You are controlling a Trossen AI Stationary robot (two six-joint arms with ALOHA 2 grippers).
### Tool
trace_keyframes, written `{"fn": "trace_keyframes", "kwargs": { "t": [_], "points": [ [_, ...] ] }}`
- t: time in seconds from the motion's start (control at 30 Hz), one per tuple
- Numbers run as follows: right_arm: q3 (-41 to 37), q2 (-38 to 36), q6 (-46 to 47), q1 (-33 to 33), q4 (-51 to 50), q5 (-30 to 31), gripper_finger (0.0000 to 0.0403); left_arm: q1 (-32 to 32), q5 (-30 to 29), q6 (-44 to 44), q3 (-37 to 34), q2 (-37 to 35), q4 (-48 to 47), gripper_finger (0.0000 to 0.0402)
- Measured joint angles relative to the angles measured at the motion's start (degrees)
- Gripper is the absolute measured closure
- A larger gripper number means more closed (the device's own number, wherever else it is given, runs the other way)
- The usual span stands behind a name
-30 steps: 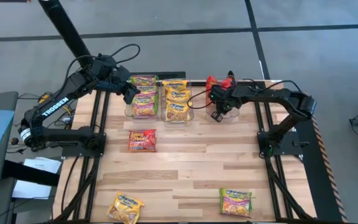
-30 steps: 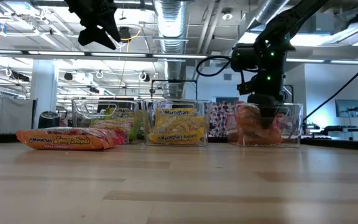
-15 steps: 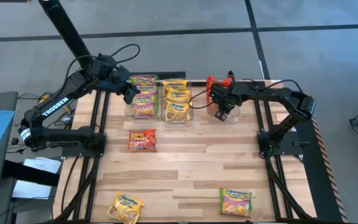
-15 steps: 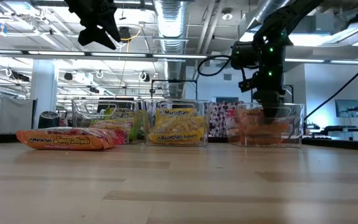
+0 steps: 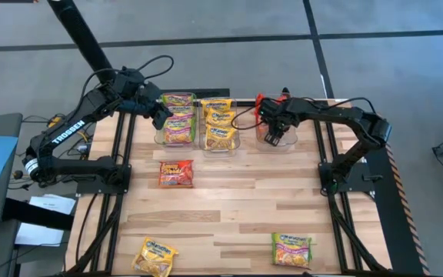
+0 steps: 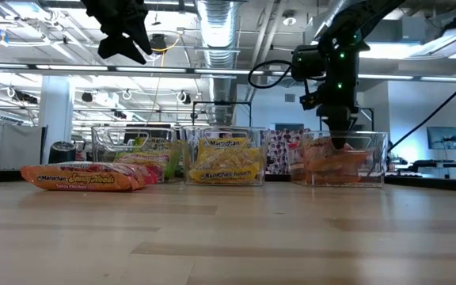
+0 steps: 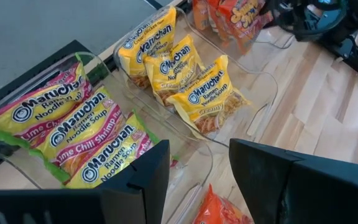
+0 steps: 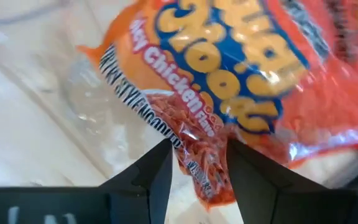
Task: Sort Maruchan noodles
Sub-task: Put the orange noodle pack into the right transparent bin, then put the green noodle pack into the left transparent bin
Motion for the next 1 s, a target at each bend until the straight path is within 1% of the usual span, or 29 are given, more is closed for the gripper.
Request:
{"fn": "trace_keyframes", "kwargs": {
  "t": [0.07,0.2,0.5,0.77,1.0],
  "points": [
    [-1.04,0.46,0.42,-0.46,0.30,-1.97,0.0227,-0.02,0.02,0.00,0.00,0.00,-0.07,0.0248],
    [-1.31,1.82,1.59,-0.47,-1.27,-1.64,0.0227,-0.01,0.03,0.00,0.00,0.00,-0.28,0.0248],
    [-0.95,1.55,2.70,-0.92,-3.15,-1.53,0.0227,-0.02,0.03,0.90,0.00,0.00,-0.24,0.0248],
    [4.69,1.55,4.49,-0.66,-9.01,-1.64,0.0227,0.00,0.02,0.59,0.04,0.00,-1.16,0.0248],
    [10.21,1.55,5.78,0.03,-14.73,-1.69,0.0227,-1.12,0.23,1.25,3.15,0.00,-3.88,0.0248]
  ]
}}
